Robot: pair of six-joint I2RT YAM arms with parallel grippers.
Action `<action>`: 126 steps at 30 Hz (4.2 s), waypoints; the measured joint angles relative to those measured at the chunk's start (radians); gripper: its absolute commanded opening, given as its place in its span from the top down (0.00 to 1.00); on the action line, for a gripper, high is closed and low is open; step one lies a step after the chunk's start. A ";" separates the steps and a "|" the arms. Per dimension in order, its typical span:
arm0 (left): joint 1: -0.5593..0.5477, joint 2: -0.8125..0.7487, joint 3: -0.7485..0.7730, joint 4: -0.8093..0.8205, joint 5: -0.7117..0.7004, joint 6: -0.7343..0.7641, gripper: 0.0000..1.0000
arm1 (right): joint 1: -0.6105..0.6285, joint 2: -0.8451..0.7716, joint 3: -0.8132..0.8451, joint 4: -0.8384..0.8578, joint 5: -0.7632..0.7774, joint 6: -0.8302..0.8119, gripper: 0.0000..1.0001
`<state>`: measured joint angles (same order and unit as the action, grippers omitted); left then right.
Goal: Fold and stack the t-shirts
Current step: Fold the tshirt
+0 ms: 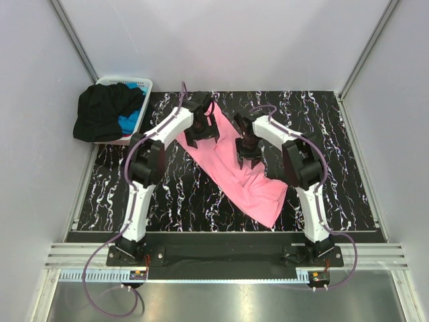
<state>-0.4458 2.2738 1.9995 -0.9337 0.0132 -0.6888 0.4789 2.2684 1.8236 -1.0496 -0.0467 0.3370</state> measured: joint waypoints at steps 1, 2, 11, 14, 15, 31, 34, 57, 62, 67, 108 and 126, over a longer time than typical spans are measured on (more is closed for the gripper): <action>0.000 0.012 0.015 -0.010 -0.008 0.000 0.12 | 0.000 -0.009 -0.012 0.005 0.000 0.001 0.46; 0.000 0.030 0.034 -0.025 -0.019 0.000 0.12 | 0.000 -0.018 -0.024 0.014 0.000 0.001 0.46; -0.001 0.117 0.078 -0.101 -0.087 -0.002 0.12 | -0.001 -0.029 -0.044 0.035 -0.001 0.008 0.46; -0.001 0.138 0.113 -0.129 -0.093 -0.002 0.12 | 0.000 -0.029 -0.044 0.035 -0.003 0.008 0.46; -0.001 0.148 0.134 -0.145 -0.094 -0.002 0.12 | 0.000 -0.029 -0.044 0.036 -0.004 0.008 0.46; 0.087 0.326 0.455 -0.108 0.003 0.003 0.08 | 0.048 -0.005 -0.016 0.069 -0.115 0.052 0.47; 0.105 0.334 0.455 -0.001 0.073 0.009 0.07 | 0.050 0.017 0.018 0.071 -0.154 0.068 0.47; 0.109 -0.034 0.022 0.346 0.175 0.117 0.05 | 0.064 -0.062 0.102 0.082 0.025 0.026 0.43; 0.109 -0.233 -0.050 0.369 0.125 0.120 0.05 | 0.059 -0.130 0.124 0.076 0.113 0.025 0.44; 0.107 -0.418 -0.232 0.354 0.062 0.100 0.06 | -0.011 -0.114 0.134 0.079 0.089 0.072 0.46; -0.175 -0.525 -0.870 0.266 0.162 0.034 0.08 | -0.077 0.064 0.105 0.184 -0.094 0.135 0.50; -0.256 -0.545 -0.941 0.263 0.140 0.137 0.07 | -0.113 0.172 0.304 0.027 -0.041 0.136 0.51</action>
<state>-0.7013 1.7290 1.0580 -0.6704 0.1532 -0.5514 0.3656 2.4405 2.1277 -1.0229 -0.0875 0.4728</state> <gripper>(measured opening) 0.922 0.494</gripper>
